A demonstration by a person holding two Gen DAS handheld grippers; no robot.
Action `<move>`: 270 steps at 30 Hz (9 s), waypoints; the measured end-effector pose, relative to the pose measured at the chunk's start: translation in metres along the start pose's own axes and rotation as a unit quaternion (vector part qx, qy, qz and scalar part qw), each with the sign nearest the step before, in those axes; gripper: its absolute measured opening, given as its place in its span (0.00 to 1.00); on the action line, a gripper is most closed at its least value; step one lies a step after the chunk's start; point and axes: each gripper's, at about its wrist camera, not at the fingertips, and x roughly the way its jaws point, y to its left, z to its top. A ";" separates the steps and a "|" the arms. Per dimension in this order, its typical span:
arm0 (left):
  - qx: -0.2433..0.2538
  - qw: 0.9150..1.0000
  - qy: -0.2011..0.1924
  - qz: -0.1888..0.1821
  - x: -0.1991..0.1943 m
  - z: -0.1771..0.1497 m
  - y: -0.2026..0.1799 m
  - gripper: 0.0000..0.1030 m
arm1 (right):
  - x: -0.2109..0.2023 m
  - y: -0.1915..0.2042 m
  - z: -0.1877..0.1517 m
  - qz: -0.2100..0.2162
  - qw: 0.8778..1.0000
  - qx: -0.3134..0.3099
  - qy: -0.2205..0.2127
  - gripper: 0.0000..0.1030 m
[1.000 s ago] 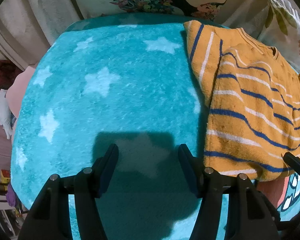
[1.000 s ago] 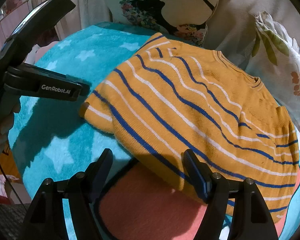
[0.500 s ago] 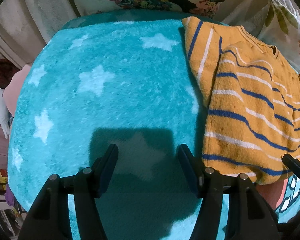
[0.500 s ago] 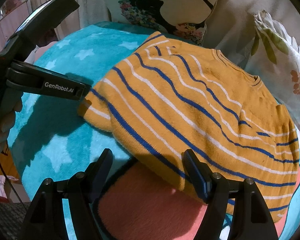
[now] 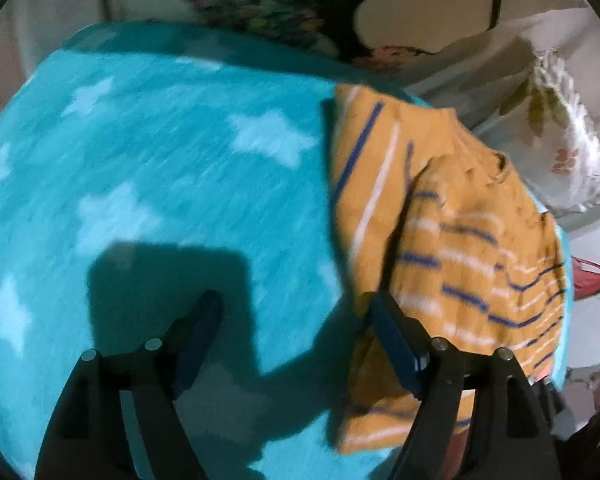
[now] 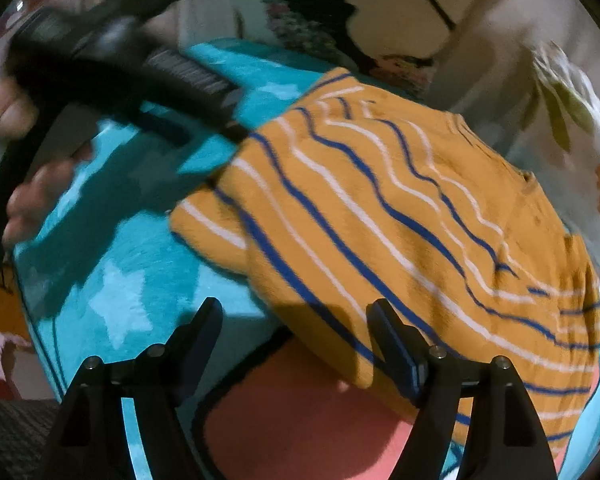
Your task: Fold small clothes
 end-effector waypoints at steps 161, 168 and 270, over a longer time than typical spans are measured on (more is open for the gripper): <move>0.045 0.957 -0.275 0.078 -0.141 -0.051 -0.136 1.00 | -0.008 -0.253 -0.021 0.003 0.930 0.366 -0.031 0.83; 0.046 0.930 -0.335 0.146 -0.161 -0.056 -0.128 1.00 | 0.004 -0.240 -0.011 -0.040 0.928 0.368 -0.032 1.00; 0.039 0.987 -0.041 0.149 -0.037 -0.115 -0.221 1.00 | 0.000 -0.321 -0.024 -0.092 0.945 0.313 -0.006 0.79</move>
